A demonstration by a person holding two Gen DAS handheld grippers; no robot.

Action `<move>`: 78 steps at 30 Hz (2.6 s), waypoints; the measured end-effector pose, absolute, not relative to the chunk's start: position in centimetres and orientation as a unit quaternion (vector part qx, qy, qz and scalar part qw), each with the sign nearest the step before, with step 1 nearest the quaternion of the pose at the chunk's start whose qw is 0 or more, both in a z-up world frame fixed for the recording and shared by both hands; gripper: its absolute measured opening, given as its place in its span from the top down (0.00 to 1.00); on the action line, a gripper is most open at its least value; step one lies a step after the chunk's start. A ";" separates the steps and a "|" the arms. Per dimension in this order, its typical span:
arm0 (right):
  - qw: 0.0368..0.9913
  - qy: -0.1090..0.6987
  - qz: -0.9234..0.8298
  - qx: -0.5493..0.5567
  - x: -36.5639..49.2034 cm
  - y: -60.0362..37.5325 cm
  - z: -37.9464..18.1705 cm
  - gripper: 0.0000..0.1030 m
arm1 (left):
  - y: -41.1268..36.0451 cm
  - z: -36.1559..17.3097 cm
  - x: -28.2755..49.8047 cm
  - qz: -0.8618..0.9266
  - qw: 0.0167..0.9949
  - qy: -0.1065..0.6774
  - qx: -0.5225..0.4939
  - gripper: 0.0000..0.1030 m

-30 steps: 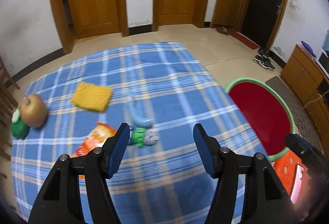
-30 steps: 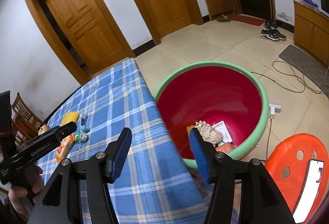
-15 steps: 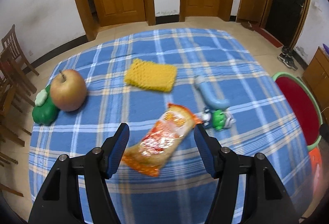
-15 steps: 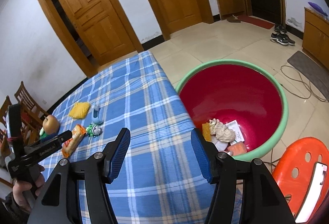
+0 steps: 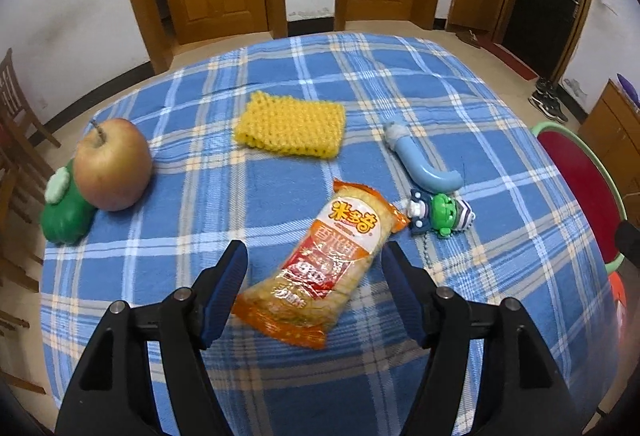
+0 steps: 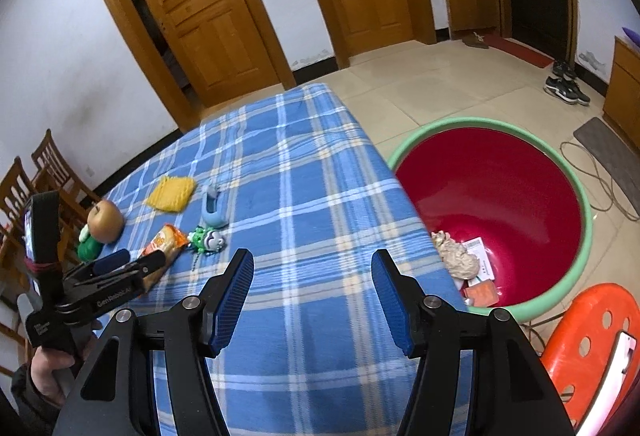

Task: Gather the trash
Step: 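Grasp the orange snack bag with the left tool, then grasp the green cartoon toy with the right tool while the left tool holds the snack bag, then carry the orange snack bag and green toy over the red bucket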

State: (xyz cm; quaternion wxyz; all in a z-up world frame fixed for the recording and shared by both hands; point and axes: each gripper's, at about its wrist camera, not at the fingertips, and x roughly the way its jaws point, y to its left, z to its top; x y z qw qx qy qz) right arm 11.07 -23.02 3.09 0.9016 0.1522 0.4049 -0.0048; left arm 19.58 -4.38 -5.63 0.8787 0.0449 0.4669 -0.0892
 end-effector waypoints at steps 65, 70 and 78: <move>0.893 0.440 0.073 0.063 16.5 -11.9 -0.7 0.67 | 0.6 -5.8 19.3 -0.046 0.896 0.438 -0.058 0.59; 0.895 0.434 0.072 0.070 15.8 -12.5 -0.3 0.67 | 0.6 -5.8 19.3 -0.047 0.896 0.438 -0.058 0.59; 0.900 0.423 0.062 0.086 14.7 -14.2 0.6 0.67 | -0.2 -5.5 19.2 -0.056 0.895 0.440 -0.054 0.59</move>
